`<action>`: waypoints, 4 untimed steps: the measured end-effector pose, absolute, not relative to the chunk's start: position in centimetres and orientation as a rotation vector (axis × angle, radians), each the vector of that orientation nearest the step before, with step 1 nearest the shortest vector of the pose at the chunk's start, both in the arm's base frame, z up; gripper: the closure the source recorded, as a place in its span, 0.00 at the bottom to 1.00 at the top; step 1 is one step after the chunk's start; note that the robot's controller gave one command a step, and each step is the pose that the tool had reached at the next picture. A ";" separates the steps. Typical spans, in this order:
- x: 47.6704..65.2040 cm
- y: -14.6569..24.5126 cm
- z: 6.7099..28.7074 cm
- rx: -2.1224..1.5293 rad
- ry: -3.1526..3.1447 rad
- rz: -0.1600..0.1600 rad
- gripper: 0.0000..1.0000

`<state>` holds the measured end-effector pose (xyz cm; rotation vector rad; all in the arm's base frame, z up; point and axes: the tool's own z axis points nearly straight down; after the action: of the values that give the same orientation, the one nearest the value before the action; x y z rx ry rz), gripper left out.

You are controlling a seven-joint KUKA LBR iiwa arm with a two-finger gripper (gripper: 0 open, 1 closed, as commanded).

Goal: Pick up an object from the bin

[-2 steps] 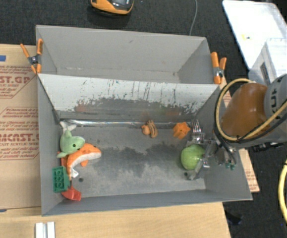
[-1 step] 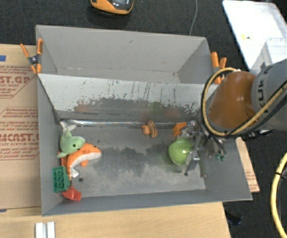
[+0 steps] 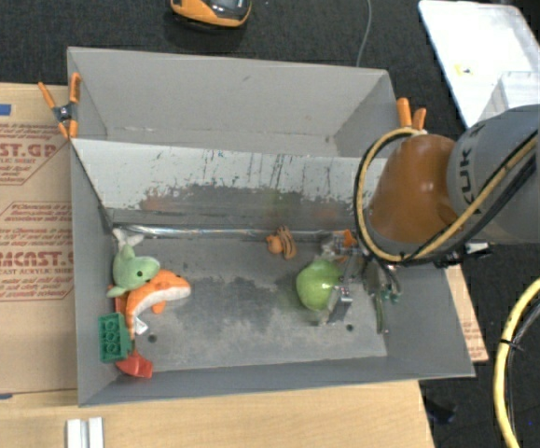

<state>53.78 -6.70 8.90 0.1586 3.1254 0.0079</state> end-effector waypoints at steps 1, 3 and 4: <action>50.1 -11.6 7.1 0.226 3.114 0.004 1.00; 49.1 -10.9 12.6 0.240 3.120 0.007 1.00; 51.7 -11.5 17.7 0.259 3.120 0.007 1.00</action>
Offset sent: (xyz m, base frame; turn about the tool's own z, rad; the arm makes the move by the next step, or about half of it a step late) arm 0.0000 0.0000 0.0000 0.0000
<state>51.68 -11.47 17.70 0.2587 3.1200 0.0073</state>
